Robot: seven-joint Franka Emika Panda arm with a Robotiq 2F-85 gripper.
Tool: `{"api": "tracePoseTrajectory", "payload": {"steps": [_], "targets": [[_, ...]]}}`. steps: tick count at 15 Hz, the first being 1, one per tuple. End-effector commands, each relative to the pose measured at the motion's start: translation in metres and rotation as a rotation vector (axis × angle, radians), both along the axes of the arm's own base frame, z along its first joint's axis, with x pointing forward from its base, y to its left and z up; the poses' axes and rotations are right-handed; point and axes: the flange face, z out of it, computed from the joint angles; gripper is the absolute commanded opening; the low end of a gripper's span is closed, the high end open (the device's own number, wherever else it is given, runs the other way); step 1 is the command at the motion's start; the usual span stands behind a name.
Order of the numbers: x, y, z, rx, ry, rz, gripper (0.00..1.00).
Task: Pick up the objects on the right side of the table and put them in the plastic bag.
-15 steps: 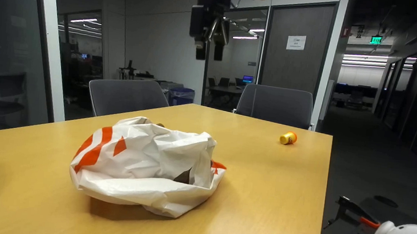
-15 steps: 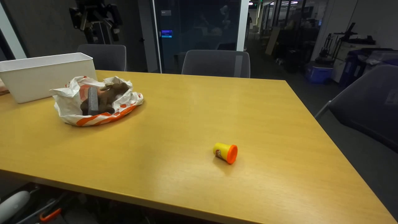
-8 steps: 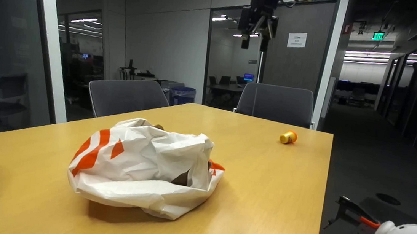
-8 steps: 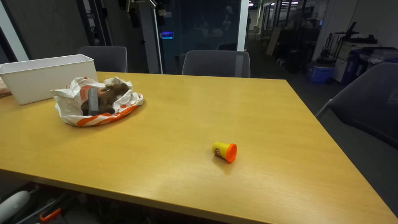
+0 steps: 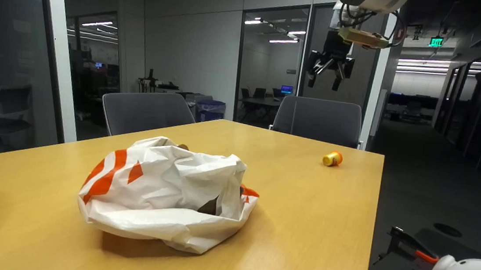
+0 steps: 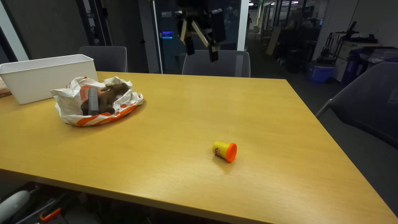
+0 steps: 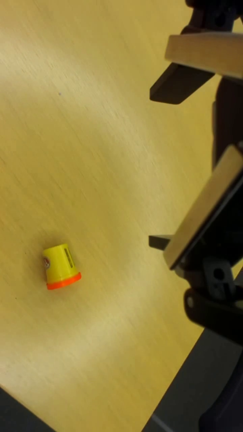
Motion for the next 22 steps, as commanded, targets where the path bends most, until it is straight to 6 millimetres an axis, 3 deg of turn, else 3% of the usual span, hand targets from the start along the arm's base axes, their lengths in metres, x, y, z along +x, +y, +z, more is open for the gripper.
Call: {"api": "tracePoseTrajectory", "payload": {"steps": [1, 4, 9, 16, 20, 22], "targets": [[-0.001, -0.041, -0.039, -0.019, -0.037, -0.111, 1.0], [0.0, -0.061, -0.077, -0.01, 0.013, -0.124, 1.0], [0.005, -0.076, -0.126, -0.044, 0.091, -0.116, 1.0], [0.014, -0.103, -0.159, -0.06, 0.204, -0.105, 1.0], [0.017, -0.093, -0.169, -0.031, 0.308, -0.004, 1.0], [0.011, -0.096, -0.176, -0.039, 0.296, -0.035, 1.0]]}}
